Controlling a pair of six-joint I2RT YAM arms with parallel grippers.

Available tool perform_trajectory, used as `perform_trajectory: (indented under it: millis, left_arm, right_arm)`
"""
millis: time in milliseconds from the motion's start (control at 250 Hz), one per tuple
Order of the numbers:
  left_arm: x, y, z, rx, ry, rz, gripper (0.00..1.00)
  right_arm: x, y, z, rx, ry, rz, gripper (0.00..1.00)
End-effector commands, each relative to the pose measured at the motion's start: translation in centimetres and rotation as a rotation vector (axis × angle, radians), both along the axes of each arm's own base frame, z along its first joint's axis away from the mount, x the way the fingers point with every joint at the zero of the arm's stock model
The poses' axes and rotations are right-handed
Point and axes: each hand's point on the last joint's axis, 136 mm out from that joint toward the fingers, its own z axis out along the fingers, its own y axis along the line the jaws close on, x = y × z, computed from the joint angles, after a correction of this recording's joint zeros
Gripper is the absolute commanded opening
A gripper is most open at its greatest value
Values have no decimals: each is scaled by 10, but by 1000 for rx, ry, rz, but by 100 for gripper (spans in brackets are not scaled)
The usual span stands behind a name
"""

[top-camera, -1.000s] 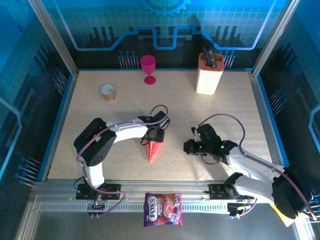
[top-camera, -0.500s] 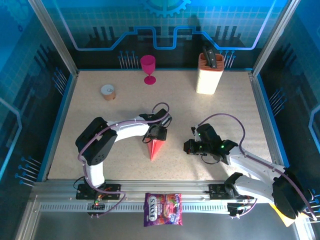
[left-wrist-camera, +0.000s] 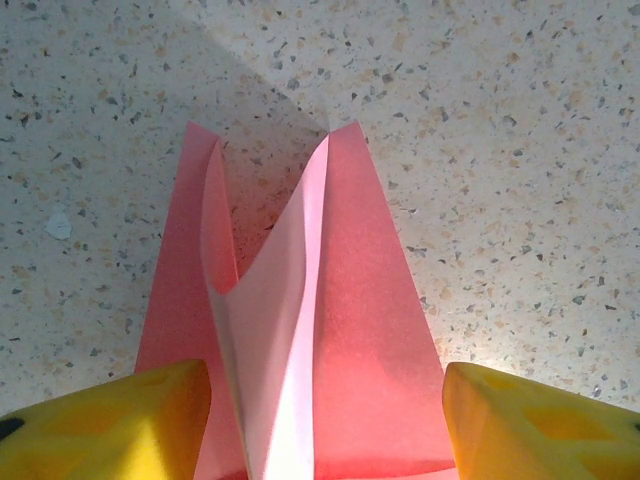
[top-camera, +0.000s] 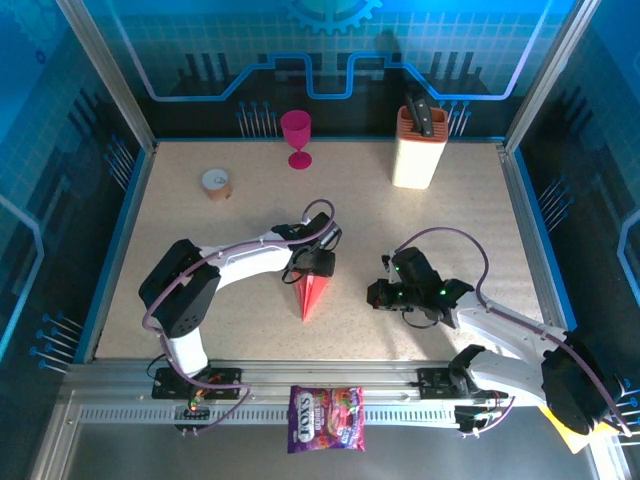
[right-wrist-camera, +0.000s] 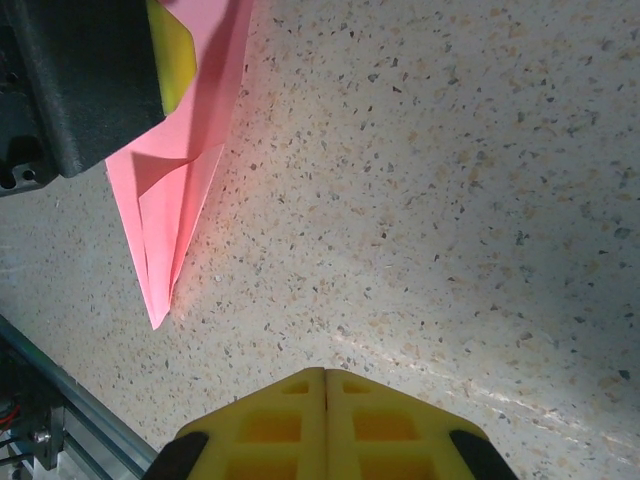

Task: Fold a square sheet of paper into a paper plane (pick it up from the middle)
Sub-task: Turn over a paper plane at the center of the table.

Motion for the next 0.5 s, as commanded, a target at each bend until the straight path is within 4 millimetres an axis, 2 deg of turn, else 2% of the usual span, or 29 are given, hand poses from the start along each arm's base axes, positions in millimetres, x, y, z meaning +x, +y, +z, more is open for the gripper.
perform_trajectory:
  millis: [0, 68, 132, 192, 268, 304, 371, 407, 495]
  left_arm:
    - [2, -6, 25, -38, -20, -11, 64]
    - [3, -6, 36, -41, -38, -14, 66]
    - [6, -3, 54, -46, -77, -12, 70]
    - [9, 1, 74, -59, -124, -4, 78]
    - [12, 13, 102, -56, -187, 18, 88]
    - [14, 22, 115, -47, -220, 35, 95]
    - [18, 40, 139, -24, -286, 71, 100]
    - [21, 51, 149, -11, -319, 97, 100]
    - [27, 83, 173, 10, -393, 175, 100]
  right_arm:
    - [2, 8, 8, 12, -25, 30, 0]
    - [2, 8, 11, 10, -29, 29, 0]
    - [5, 4, 17, -11, -49, 23, 2]
    - [11, -1, 26, -40, -80, 13, 19]
    - [21, -12, 42, -81, -122, -9, 55]
    - [26, -18, 50, -103, -139, -25, 68]
    - [38, -34, 66, -142, -172, -74, 93]
    - [46, -46, 73, -170, -185, -117, 100]
    - [64, -81, 90, -254, -221, -243, 99]
